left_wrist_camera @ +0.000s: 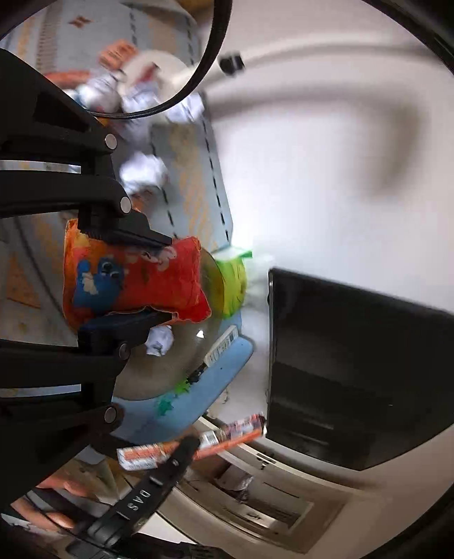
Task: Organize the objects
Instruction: 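Carry the snack bag and orange box toward the woven bowl, then release the bag and box into the bowl by opening both tools, then move both open tools back over the rug toward crumpled paper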
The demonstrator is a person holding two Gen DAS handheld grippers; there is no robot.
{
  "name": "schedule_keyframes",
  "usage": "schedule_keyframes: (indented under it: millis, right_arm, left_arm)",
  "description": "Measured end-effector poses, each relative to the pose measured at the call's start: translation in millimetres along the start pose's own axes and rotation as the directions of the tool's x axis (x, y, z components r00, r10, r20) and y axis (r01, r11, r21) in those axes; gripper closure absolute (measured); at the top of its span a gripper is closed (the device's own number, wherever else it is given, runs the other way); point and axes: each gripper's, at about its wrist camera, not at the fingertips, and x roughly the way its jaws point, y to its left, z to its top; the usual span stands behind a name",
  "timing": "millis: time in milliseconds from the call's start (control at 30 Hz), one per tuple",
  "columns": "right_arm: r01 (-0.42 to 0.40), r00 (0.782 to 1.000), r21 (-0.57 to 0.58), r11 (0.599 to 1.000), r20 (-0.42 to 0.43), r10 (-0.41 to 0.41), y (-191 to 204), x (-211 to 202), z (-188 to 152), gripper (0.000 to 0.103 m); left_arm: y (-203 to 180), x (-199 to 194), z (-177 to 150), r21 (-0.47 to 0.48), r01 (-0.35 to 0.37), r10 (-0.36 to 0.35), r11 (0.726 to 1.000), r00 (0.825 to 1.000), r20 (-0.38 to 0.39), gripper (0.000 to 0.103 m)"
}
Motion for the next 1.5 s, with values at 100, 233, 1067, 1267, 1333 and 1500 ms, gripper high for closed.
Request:
schedule_keyframes:
  millis: [100,233,1067,1267,1333,1500]
  right_arm:
    - [-0.015,0.998,0.037,0.999,-0.06,0.017,-10.3,32.2,4.6,0.086]
    - [-0.013,0.994,0.063,0.998,-0.105,0.02,-18.3,64.3,2.6,0.079]
    - [-0.174,0.977,-0.036,0.984,-0.134,0.168,20.7,-29.8,-30.7,0.036]
    - [-0.2,0.966,-0.115,0.973,-0.188,0.177,50.7,-38.5,-63.8,0.036]
    - [-0.207,0.961,-0.104,0.973,-0.209,0.182,55.4,-35.2,-73.2,0.036]
    - [-0.193,0.946,-0.075,0.978,-0.278,0.166,61.5,-12.5,-98.6,0.036]
  left_arm:
    - [-17.9,34.3,10.3,0.052,0.032,-0.031,0.998,0.999,-0.019,0.072]
    - [-31.2,68.2,16.4,0.089,0.037,-0.035,0.995,0.999,-0.018,0.043]
    - [-11.0,-128.4,-51.2,0.009,-0.094,0.091,0.996,0.981,0.171,0.023]
    - [34.2,-160.0,-97.0,-0.032,-0.324,0.326,0.945,0.934,0.144,0.023]
    - [48.5,-164.5,-106.3,-0.047,-0.352,0.355,0.935,0.925,0.131,0.023]
    - [91.2,-171.9,-134.5,-0.101,-0.413,0.422,0.905,0.901,0.099,0.022]
